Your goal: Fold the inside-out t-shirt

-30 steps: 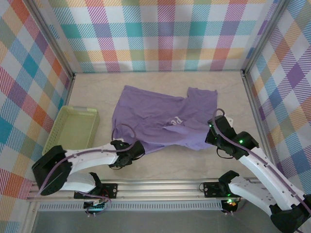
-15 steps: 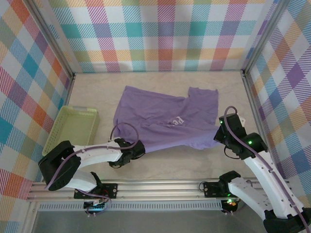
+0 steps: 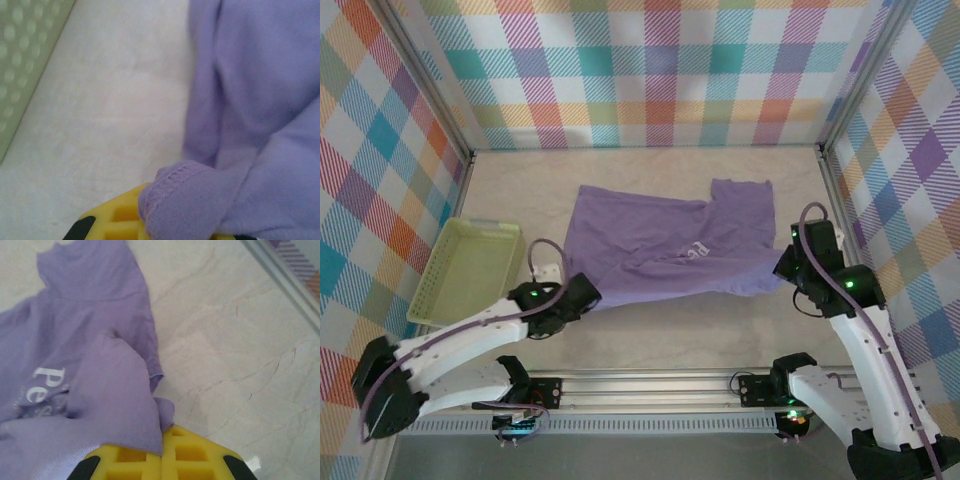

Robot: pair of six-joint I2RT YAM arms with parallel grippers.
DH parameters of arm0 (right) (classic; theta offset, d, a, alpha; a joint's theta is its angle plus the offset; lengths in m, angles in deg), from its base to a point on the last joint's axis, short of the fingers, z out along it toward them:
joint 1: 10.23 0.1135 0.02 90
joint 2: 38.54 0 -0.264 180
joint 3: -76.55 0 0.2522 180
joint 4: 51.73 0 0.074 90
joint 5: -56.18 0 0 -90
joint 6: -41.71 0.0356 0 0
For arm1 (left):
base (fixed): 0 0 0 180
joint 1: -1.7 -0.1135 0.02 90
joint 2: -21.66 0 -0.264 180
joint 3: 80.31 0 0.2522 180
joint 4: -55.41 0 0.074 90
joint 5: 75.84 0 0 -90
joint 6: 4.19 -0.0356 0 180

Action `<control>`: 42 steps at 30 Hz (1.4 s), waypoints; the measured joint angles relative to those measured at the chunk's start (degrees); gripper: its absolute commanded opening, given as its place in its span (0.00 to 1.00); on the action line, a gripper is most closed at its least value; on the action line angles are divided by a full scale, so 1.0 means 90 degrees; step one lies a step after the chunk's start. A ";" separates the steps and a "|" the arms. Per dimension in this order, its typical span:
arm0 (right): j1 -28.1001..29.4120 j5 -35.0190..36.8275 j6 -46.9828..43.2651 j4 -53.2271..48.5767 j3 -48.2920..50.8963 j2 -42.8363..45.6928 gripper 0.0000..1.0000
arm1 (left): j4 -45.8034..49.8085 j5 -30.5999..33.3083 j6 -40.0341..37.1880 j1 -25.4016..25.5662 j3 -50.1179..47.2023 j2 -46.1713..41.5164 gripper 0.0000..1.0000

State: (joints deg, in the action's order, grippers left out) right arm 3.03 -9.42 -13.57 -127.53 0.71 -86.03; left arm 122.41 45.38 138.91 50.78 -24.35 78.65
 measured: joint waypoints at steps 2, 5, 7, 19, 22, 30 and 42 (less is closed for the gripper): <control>-0.0119 -0.0027 -0.0112 -0.0073 -0.0478 -0.0085 0.00 | -0.0185 -0.0216 -0.0612 -0.0389 0.0476 -0.0529 0.00; -0.0182 -0.0049 -0.0265 -0.0151 -0.1515 -0.0325 0.00 | -0.0413 -0.0629 -0.1540 -0.0993 0.1656 -0.0835 0.00; -0.0185 -0.0044 -0.0342 -0.0160 -0.2200 -0.0486 0.00 | -0.0716 -0.0833 -0.2028 -0.1200 0.2412 -0.0840 0.00; -0.0187 0.0068 -0.0658 -0.0272 -0.2798 -0.0636 0.00 | -0.1015 -0.2603 -0.2902 -0.3429 0.3322 0.0763 0.00; -0.0187 0.0046 -0.0797 -0.0287 -0.2868 -0.0760 0.00 | -0.0804 -0.3135 -0.2941 -0.3803 0.3293 0.0852 0.00; -0.0197 -0.0265 -0.1239 -0.0355 -0.4325 -0.0532 0.00 | -0.0869 -0.3988 -0.3274 -0.3849 0.4150 -0.0767 0.00; -0.0223 -0.1124 -0.1664 -0.0321 -0.6968 -0.0359 0.00 | -0.1100 -0.4605 -0.3429 -0.3849 0.5625 -0.1469 0.00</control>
State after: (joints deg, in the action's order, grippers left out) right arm 1.02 -19.54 -28.54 -130.42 -62.00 -89.26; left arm 112.50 3.94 108.05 16.14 26.27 65.43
